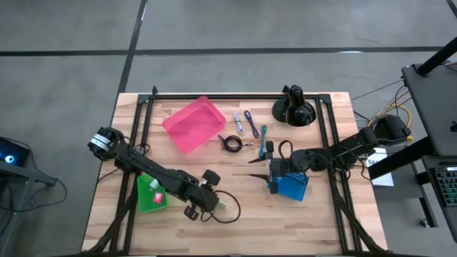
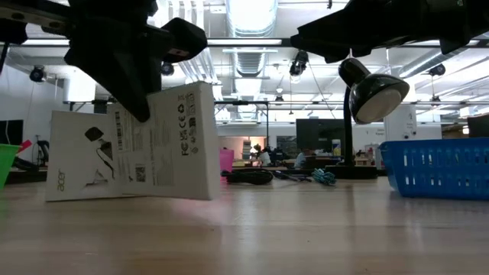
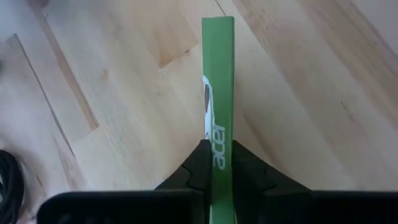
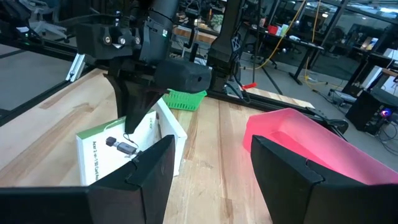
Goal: Pick and place items into bin
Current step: Put the bottom card reader box into the blue bin
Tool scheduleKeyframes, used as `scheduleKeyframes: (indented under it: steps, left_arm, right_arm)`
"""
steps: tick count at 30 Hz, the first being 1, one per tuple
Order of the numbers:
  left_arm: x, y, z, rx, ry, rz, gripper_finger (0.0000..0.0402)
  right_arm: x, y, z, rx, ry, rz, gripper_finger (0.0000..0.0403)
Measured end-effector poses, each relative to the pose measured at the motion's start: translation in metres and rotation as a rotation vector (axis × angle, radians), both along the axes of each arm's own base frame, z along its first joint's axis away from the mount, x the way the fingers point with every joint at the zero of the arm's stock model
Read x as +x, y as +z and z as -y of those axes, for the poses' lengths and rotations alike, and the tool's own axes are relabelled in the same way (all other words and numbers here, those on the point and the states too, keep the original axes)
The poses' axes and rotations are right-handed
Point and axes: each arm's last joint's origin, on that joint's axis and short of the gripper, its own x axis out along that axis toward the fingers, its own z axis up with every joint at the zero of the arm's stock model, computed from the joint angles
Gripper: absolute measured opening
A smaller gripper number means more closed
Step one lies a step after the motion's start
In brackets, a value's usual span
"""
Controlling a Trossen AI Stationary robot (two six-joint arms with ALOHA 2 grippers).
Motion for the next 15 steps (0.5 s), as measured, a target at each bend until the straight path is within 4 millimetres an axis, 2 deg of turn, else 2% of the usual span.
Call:
scheduleKeyframes:
  steps: [6, 15]
  left_arm:
    - [-0.001, 0.009, -0.001, -0.022, 0.001, 0.043, 0.0017]
    - [-0.006, 0.036, -0.003, -0.057, -0.047, 0.182, 0.0017]
  right_arm:
    - [0.000, 0.000, 0.000, 0.000, 0.000, 0.000, 0.0199]
    - [0.000, 0.000, 0.000, 0.000, 0.000, 0.000, 0.0199]
